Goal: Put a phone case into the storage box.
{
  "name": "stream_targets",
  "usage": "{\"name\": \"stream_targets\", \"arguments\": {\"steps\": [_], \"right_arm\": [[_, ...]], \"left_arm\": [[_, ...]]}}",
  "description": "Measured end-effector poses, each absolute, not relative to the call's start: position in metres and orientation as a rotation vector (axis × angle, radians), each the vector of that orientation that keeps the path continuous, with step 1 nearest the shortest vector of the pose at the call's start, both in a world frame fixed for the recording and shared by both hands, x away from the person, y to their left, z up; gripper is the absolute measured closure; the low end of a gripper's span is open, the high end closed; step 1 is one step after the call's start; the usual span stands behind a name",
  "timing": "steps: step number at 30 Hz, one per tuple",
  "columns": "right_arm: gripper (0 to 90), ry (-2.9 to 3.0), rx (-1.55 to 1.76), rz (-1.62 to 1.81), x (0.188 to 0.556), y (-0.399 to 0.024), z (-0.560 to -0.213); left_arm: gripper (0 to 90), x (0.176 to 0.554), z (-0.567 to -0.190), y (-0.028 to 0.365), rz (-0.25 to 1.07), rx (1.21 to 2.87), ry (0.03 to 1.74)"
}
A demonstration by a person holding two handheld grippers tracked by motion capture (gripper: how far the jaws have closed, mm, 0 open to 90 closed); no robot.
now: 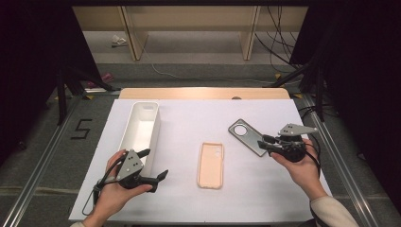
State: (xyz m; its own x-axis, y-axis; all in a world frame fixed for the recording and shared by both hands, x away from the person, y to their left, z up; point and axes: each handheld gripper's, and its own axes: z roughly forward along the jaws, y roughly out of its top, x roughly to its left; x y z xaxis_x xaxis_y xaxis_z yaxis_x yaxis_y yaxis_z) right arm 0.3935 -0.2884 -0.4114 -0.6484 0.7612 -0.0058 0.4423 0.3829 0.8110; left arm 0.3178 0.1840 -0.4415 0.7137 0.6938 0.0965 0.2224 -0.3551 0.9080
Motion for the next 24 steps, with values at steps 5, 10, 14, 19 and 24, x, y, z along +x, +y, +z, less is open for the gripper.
{"name": "stream_targets", "arguments": {"steps": [5, 10, 14, 19, 24], "right_arm": [[87.2, 2.282, 1.109, 1.026, 0.413, -0.294, -0.413], [90.0, 2.284, 1.25, 0.843, 0.446, -0.302, -0.423], [90.0, 2.289, 1.328, 0.743, 0.465, -0.307, -0.433], [90.0, 2.309, 1.388, 0.669, 0.476, -0.311, -0.445], [90.0, 2.331, 1.439, 0.61, 0.481, -0.319, -0.459]], "left_arm": [[8.9, 0.318, -0.442, 0.184, 0.586, 1.912, 0.711], [9.4, 0.318, -0.441, 0.184, 0.584, 1.91, 0.71], [9.5, 0.318, -0.442, 0.185, 0.584, 1.909, 0.711], [9.5, 0.318, -0.442, 0.185, 0.585, 1.91, 0.712], [9.7, 0.318, -0.442, 0.184, 0.582, 1.912, 0.716]]}}
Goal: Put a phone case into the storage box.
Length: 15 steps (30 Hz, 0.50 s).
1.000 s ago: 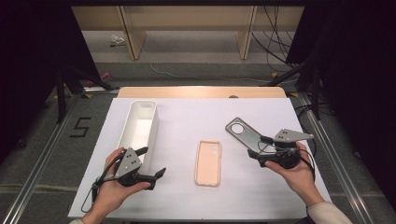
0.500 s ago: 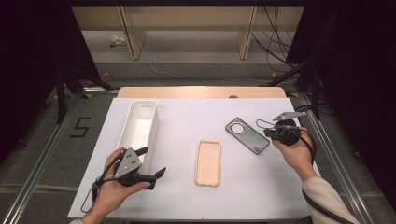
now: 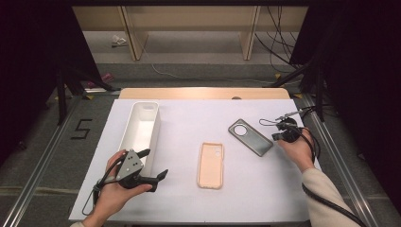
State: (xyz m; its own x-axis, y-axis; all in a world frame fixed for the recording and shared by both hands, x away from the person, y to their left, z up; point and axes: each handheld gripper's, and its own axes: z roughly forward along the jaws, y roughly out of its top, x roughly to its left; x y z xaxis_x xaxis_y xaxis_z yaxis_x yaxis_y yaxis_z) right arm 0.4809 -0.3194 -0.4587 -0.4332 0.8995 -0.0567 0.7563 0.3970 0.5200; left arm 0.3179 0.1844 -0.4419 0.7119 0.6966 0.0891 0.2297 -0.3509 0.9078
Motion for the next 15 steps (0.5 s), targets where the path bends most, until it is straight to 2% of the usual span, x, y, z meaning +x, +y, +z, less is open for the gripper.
{"name": "stream_targets", "arguments": {"steps": [15], "right_arm": [[90.0, 2.422, 1.416, 0.549, 0.4792, -0.3125, -0.463]], "left_arm": [[9.8, 0.3175, -0.4413, 0.1845, 0.585, 1.909, 0.71]]}}
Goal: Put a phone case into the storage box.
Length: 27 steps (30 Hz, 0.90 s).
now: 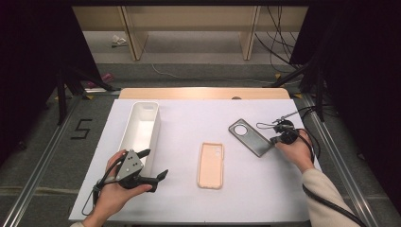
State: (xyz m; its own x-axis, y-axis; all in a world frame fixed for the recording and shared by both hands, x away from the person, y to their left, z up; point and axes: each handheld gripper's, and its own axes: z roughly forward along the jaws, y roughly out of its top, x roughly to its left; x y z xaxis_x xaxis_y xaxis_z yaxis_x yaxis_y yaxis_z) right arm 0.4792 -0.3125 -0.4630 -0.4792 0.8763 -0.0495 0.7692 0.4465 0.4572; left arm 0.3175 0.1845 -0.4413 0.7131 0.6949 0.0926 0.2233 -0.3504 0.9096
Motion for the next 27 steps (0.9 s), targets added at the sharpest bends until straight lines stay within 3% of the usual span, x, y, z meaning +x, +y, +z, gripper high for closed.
{"name": "stream_targets", "arguments": {"steps": [27], "right_arm": [[90.0, 2.626, 1.333, 0.376, 0.451, -0.274, -0.456]], "left_arm": [[10.0, 0.317, -0.441, 0.185, 0.584, 1.908, 0.711]]}}
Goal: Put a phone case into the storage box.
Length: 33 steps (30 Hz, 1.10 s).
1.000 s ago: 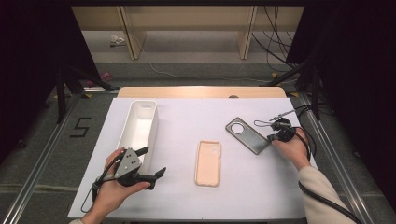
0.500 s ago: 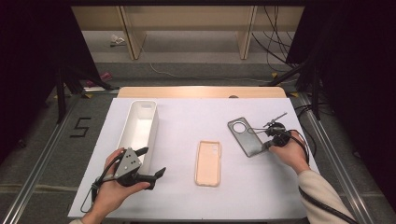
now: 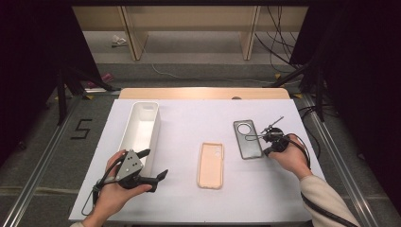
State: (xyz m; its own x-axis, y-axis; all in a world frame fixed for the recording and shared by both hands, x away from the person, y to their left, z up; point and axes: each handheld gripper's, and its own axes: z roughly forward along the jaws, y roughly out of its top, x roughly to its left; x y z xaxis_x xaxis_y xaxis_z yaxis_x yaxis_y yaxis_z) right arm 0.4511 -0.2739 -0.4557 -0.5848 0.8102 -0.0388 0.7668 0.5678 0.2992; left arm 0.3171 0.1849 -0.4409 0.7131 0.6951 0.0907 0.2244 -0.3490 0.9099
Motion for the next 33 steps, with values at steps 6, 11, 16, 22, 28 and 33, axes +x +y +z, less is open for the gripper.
{"name": "stream_targets", "arguments": {"steps": [6, 11, 16, 22, 28, 33], "right_arm": [[90.0, 2.652, 1.3, 0.363, 0.449, -0.268, -0.456], [90.0, 2.667, 1.293, 0.36, 0.448, -0.266, -0.455], [90.0, 2.674, 1.288, 0.353, 0.447, -0.264, -0.455], [90.0, 2.684, 1.28, 0.349, 0.447, -0.263, -0.455], [90.0, 2.689, 1.275, 0.346, 0.446, -0.262, -0.455], [89.1, 2.695, 1.253, 0.339, 0.446, -0.261, -0.455]], "left_arm": [[10.0, 0.317, -0.441, 0.185, 0.582, 1.905, 0.714], [10.0, 0.317, -0.441, 0.185, 0.581, 1.907, 0.712], [10.0, 0.317, -0.441, 0.185, 0.581, 1.906, 0.713], [10.0, 0.317, -0.441, 0.185, 0.581, 1.905, 0.712], [10.0, 0.317, -0.441, 0.185, 0.58, 1.905, 0.713], [10.0, 0.317, -0.441, 0.185, 0.58, 1.904, 0.712]]}}
